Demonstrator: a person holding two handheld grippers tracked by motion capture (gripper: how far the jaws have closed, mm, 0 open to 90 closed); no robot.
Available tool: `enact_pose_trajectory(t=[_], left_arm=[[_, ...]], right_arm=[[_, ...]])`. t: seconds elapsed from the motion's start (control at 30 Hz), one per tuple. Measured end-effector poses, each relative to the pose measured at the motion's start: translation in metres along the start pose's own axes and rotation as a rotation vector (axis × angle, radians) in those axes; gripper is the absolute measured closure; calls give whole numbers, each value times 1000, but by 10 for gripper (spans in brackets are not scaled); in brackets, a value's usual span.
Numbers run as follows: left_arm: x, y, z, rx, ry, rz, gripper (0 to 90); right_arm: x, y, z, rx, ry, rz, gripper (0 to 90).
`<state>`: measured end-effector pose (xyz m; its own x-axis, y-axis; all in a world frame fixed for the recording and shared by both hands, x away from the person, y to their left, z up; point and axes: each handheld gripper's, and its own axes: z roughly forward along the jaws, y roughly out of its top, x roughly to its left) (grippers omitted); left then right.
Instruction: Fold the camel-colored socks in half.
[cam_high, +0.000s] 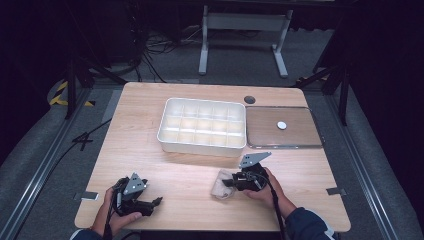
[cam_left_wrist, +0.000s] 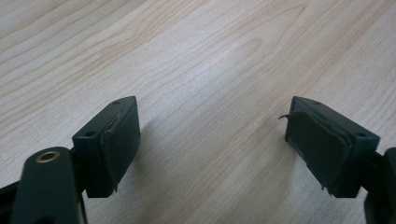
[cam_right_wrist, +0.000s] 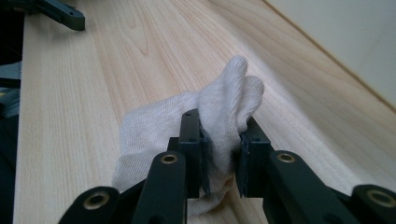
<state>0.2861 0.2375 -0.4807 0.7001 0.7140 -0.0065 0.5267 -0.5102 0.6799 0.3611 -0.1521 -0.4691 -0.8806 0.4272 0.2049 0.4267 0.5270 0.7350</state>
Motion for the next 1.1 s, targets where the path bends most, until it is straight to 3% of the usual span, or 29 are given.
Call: enact_pose_trajectory(t=[0.1, 0.17, 0.3, 0.63, 0.97, 1.1], left_arm=[[1, 0, 2, -13, 6, 17, 155], [0, 1, 3, -17, 5, 4, 149], [-5, 3, 6, -5, 32, -44, 108], [-7, 4, 7, 3, 43, -45, 76], [-6, 4, 6, 14, 17, -24, 73], [-6, 1, 4, 4, 2, 2, 73]], right_arm=[[3, 3, -6, -8, -28, -32, 763], [4, 6, -13, -24, -59, -49, 765], [2, 7, -25, -55, -82, -55, 768], [1, 11, -44, -99, -135, -73, 770], [0, 16, -63, -159, -185, -86, 770], [-3, 19, -71, -183, -200, -78, 770]])
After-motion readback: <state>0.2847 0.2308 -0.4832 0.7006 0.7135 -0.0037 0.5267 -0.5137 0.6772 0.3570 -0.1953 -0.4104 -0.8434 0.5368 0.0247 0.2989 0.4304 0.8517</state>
